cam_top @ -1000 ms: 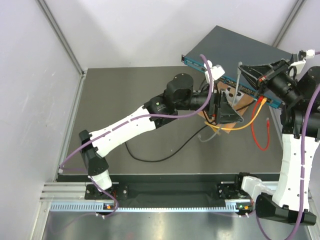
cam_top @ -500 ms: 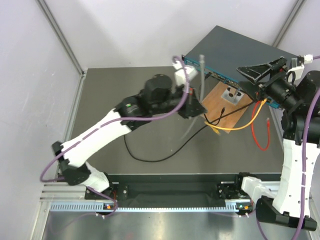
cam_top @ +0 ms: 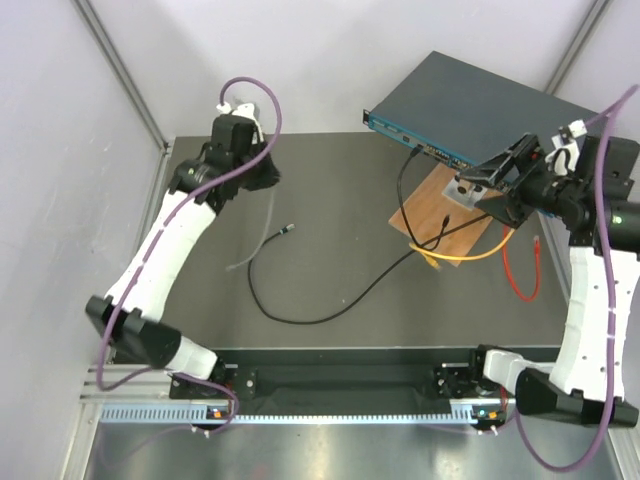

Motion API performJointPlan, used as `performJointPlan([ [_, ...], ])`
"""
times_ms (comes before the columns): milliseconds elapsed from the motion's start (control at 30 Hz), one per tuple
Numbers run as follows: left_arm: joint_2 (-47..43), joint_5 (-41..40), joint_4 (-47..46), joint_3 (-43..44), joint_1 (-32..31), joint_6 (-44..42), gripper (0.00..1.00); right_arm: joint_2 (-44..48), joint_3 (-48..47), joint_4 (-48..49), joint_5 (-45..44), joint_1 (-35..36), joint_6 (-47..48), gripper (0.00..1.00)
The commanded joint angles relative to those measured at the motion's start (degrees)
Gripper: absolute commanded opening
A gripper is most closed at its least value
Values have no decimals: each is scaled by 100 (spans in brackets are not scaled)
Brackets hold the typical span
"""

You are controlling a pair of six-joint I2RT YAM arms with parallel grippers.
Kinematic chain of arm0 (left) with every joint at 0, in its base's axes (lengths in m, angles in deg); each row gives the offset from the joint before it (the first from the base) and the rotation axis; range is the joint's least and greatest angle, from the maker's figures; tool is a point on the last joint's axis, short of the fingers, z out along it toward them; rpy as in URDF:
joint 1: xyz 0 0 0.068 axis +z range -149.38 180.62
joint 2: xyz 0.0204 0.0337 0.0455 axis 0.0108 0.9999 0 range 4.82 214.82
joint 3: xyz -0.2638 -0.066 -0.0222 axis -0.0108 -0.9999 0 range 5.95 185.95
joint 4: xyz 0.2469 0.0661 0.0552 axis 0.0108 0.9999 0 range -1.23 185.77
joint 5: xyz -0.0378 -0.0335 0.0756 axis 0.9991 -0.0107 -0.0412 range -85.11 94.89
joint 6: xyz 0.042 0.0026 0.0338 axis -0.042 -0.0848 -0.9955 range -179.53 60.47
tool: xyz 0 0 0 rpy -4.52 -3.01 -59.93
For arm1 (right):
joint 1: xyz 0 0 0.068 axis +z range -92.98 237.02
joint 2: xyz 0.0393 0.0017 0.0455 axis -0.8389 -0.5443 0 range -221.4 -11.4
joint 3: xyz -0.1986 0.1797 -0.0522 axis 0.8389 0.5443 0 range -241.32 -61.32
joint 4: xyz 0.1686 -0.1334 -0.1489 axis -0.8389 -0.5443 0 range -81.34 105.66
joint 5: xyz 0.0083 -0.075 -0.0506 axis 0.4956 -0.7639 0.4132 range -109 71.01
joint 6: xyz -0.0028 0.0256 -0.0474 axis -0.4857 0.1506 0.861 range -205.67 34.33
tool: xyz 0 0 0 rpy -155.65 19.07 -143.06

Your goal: Pull the plug from the switch port

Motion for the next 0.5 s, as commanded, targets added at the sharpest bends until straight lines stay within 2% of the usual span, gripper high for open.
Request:
performJointPlan([
  [0, 364, -388, 260, 82, 665, -618, 0, -203, -419, -1076, -118, 99, 945, 81],
  [33, 670, -712, 304, 109, 945, -706, 0, -213, -428, -1103, -118, 116, 972, 81],
  [133, 1294, -619, 349, 197, 1622, -785, 0, -248, -497, -1059, -109, 178, 754, 81],
  [300, 2402, -1417, -238, 49, 1862, -1374, 0, -634, -1375, -1287, -180, 178, 727, 85],
  [467, 3545, -1339, -267, 442, 1959, -1480, 0, -837, -1438, -1367, -153, 169, 805, 86],
])
